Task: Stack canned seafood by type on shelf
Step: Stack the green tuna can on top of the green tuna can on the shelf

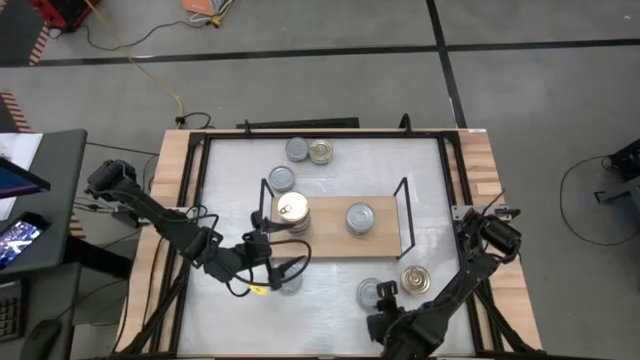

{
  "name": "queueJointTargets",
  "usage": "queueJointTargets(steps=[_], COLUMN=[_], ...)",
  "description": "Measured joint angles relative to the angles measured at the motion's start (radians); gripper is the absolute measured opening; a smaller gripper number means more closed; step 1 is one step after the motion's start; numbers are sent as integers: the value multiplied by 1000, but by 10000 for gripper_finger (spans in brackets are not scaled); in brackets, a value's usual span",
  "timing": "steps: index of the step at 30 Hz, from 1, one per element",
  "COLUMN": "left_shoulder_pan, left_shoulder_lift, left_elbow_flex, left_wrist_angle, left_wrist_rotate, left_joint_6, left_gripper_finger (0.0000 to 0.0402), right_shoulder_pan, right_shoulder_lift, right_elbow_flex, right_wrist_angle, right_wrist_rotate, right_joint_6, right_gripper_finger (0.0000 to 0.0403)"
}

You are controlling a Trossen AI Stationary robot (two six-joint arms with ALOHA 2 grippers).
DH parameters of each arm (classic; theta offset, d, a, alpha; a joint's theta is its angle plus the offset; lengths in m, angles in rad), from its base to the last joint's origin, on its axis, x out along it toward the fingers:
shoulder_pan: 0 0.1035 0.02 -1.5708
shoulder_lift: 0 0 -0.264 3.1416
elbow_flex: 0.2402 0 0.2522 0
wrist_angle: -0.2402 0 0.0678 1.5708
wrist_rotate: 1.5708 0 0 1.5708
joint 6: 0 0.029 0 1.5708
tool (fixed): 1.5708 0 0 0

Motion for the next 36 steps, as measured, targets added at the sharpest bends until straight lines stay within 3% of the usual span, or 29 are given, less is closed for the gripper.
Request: queueJointTargets(steps=[3, 8, 18, 30, 36], left_shoulder_pan=[1, 0, 0, 0, 0], left_shoulder_lift=[0, 0, 0, 0, 0], left_elbow_flex=[0, 0, 0, 0, 0], left_wrist_angle=[-15, -31, -35, -49, -49], left_wrist_rotate=[-2, -2, -2, -3, -3], left_joint_6=[-10, -28, -30, -40, -43], left_gripper_finger=[361, 361, 361, 361, 361], right_shoulder_pan=[17, 42, 39, 85, 84], right_shoulder_lift=[10, 23, 22, 20, 20], right_elbow_flex=[-2, -14, -67, -67, -67], right_wrist_angle=[2, 9, 41, 49, 51], right_wrist_rotate=[1, 94, 119, 90, 76], right_joint_6=[-15, -21, -62, -29, -9], right_gripper_finger=[135, 128, 117, 28, 23])
